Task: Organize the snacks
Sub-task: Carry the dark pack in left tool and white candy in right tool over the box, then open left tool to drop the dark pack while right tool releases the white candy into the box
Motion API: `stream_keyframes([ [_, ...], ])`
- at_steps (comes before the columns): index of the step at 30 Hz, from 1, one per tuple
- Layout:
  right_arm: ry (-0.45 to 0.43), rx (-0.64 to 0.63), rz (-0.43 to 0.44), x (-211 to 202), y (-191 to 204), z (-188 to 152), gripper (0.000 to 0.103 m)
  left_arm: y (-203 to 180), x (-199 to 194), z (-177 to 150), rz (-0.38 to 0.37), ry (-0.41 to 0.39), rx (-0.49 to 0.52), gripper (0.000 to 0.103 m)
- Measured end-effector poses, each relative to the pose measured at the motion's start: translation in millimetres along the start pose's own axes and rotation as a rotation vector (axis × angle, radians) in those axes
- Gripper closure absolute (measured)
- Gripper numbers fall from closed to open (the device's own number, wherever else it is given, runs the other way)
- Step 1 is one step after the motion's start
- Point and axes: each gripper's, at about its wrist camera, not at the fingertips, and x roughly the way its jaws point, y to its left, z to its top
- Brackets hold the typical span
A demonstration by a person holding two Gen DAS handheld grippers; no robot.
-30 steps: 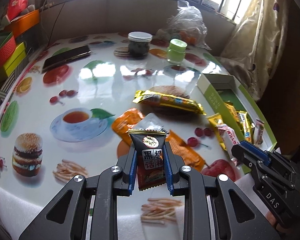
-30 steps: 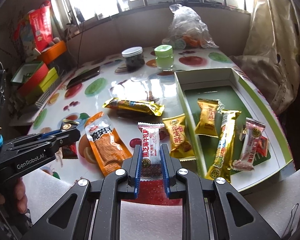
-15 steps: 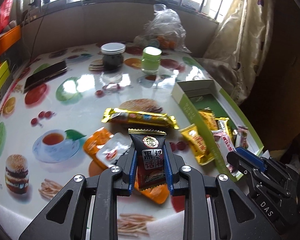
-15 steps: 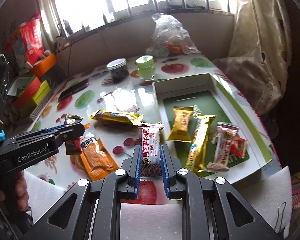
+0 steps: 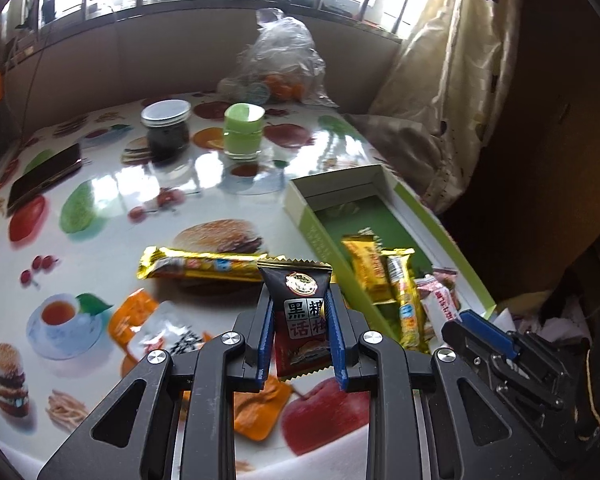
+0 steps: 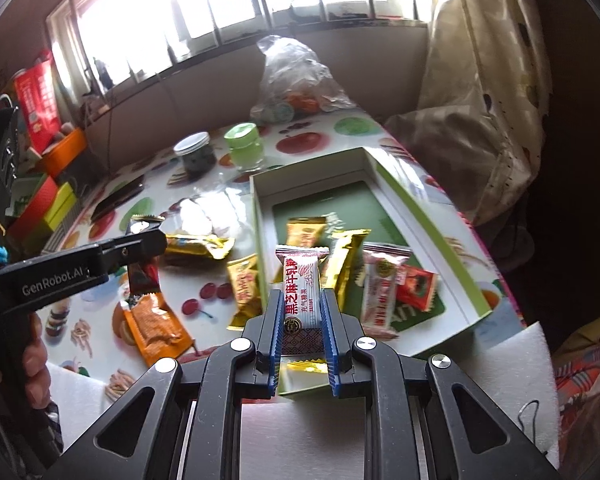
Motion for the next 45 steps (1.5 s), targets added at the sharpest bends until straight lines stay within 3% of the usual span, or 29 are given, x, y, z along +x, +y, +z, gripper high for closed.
stream_keyframes([
  [17,0.046,0.039,-0.052,13,-28,-12,0.086,-35,40,21,-0.089,0.055,0.042,0.078],
  [45,0.066,0.056,-0.050,30,-35,-14,0.085,-55,81,22,-0.098,0.124,0.072,0.078],
])
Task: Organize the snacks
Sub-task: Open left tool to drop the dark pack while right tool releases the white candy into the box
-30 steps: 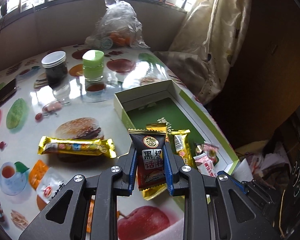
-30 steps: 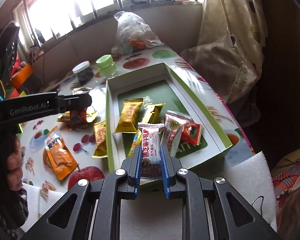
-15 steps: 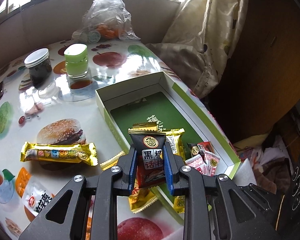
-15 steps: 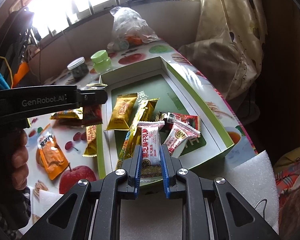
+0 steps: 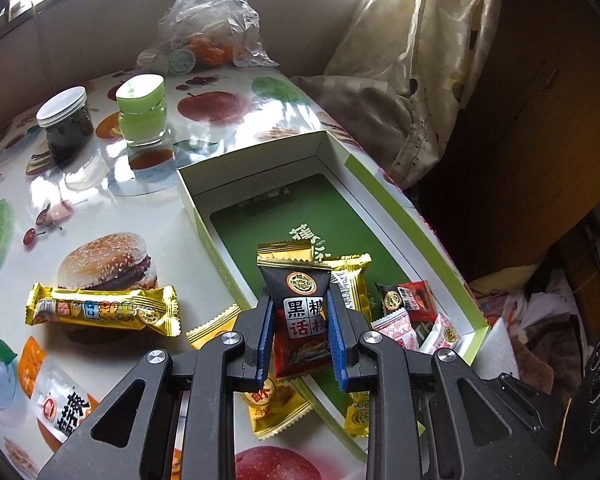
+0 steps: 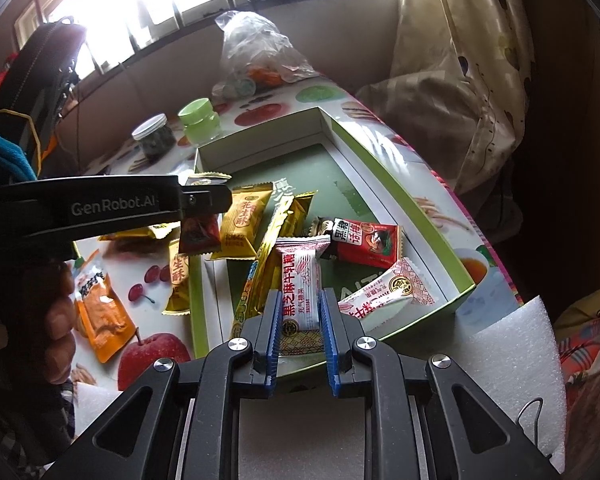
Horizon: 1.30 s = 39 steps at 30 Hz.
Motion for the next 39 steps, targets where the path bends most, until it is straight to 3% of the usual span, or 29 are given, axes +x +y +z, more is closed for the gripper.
stream_keyframes([
  [9,0.000,0.000,0.000,1,0,0,0.084,1,8,1,-0.011,0.022,-0.008,0.077],
  [14,0.004,-0.006,0.000,2,2,0,0.082,1,7,2,-0.027,0.013,-0.013,0.066],
  [39,-0.016,-0.019,-0.036,-12,10,-3,0.068,-8,-22,-7,-0.011,-0.042,0.006,0.065],
])
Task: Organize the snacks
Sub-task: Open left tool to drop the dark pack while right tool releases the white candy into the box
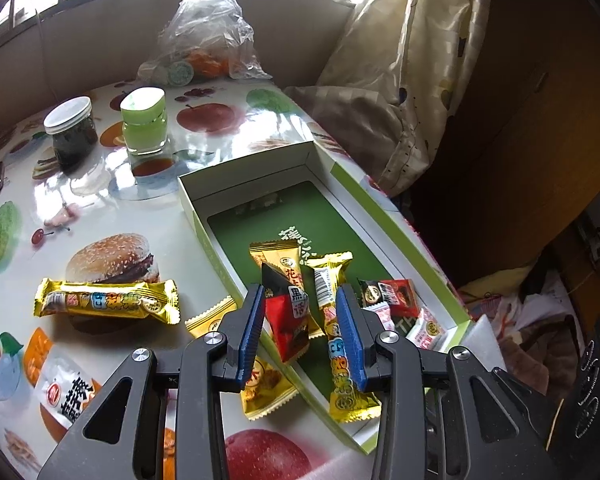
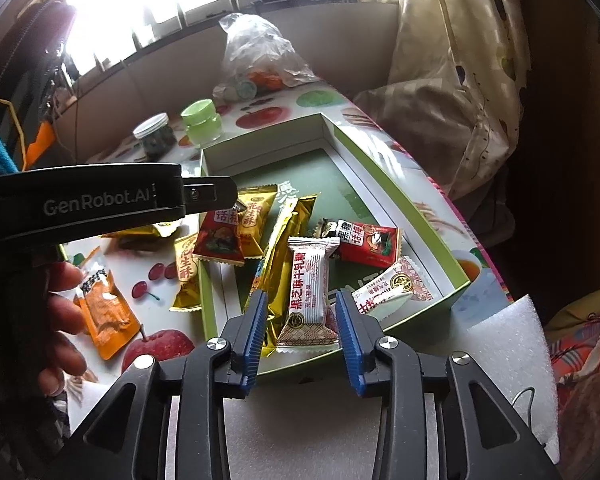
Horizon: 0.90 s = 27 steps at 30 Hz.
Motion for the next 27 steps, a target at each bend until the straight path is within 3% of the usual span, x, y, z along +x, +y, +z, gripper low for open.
stream_keyframes([
  [12,-0.031,-0.007,-0.015,-17,7,-4,0.065,-1,-27,-16,0.029,-0.042,0.005,0.065],
  [27,-0.051,-0.039,-0.010,-30,29,-11,0.064,25,-58,-48,0.072,-0.068,-0.052,0.065],
])
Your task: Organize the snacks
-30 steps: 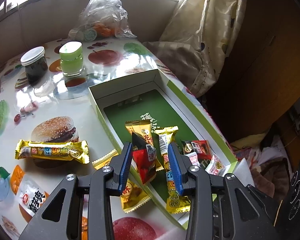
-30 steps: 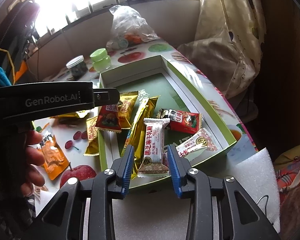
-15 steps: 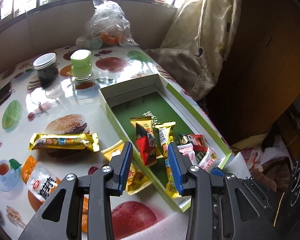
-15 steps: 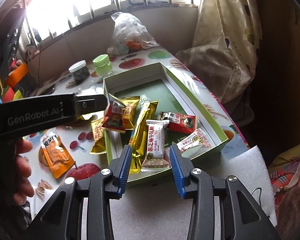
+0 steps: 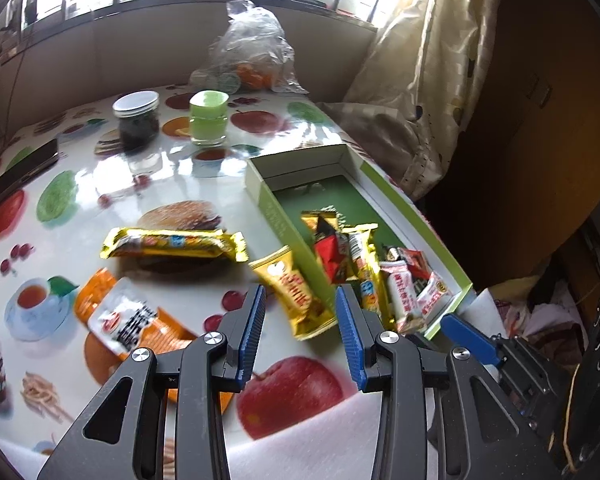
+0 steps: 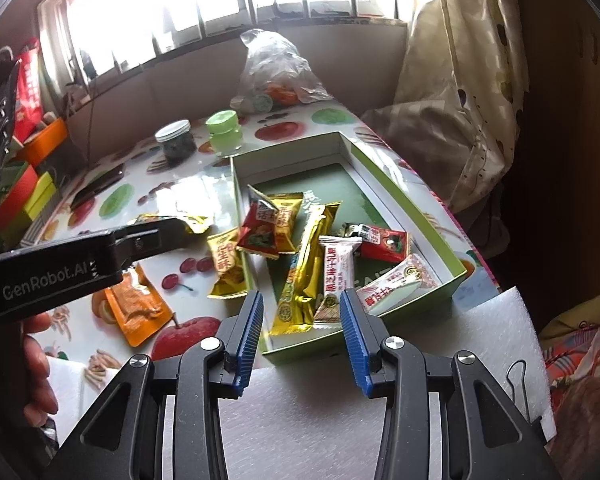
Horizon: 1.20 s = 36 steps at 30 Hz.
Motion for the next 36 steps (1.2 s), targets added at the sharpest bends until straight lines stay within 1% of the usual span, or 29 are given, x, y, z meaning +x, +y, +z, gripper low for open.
stream_keyframes([
  [11,-0.003,-0.041,0.027,-3,23,-6,0.064,32,-18,-22,0.044,-0.008,-0.060,0.065],
  [19,0.014,-0.080,0.067,6,41,-9,0.064,64,-24,-37,0.077,-0.009,-0.130,0.065],
  [23,0.035,-0.102,0.098,16,51,-10,0.064,85,-24,-43,0.109,-0.001,-0.181,0.065],
  [32,0.087,-0.189,0.195,43,86,-6,0.064,123,-23,-53,0.148,0.008,-0.272,0.065],
  [36,0.111,-0.230,0.255,55,103,-5,0.056,138,-24,-56,0.161,0.007,-0.305,0.065],
])
